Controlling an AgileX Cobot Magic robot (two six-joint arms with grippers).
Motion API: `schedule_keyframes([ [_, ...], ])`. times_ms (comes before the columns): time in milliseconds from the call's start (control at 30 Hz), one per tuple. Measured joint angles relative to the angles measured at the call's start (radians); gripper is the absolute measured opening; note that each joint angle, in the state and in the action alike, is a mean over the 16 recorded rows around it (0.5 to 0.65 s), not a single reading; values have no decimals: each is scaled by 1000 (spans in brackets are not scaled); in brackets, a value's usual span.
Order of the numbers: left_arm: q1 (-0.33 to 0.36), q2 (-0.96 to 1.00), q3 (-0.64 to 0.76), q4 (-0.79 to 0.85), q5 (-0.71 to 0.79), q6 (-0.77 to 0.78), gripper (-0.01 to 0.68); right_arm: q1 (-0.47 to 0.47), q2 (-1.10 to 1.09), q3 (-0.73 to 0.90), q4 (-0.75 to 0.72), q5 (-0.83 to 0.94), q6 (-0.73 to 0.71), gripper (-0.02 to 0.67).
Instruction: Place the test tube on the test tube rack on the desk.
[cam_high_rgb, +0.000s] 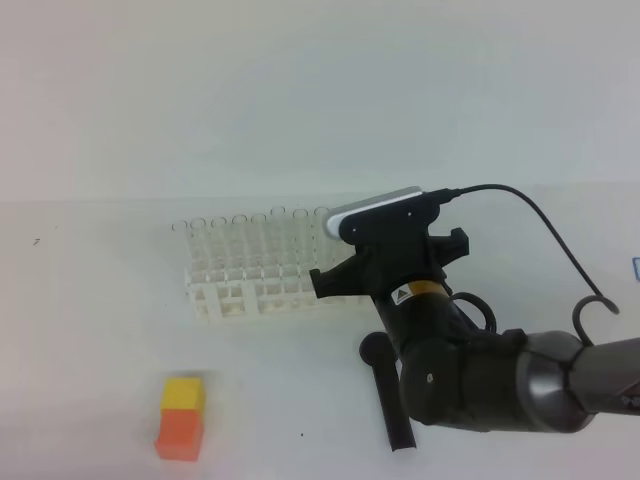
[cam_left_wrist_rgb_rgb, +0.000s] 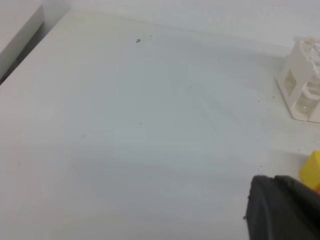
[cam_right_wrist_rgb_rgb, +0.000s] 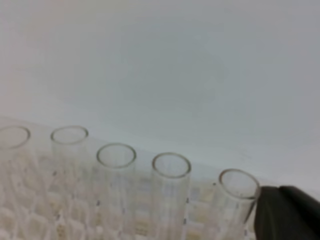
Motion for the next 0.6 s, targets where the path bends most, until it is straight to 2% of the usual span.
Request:
schedule_keyframes([
  [333,0,0,0,0,0,0,-1,7,-6,0,-18,-16,-8,-1],
  [600,0,0,0,0,0,0,-1,9,-69,5,26,-85,-84,-1],
])
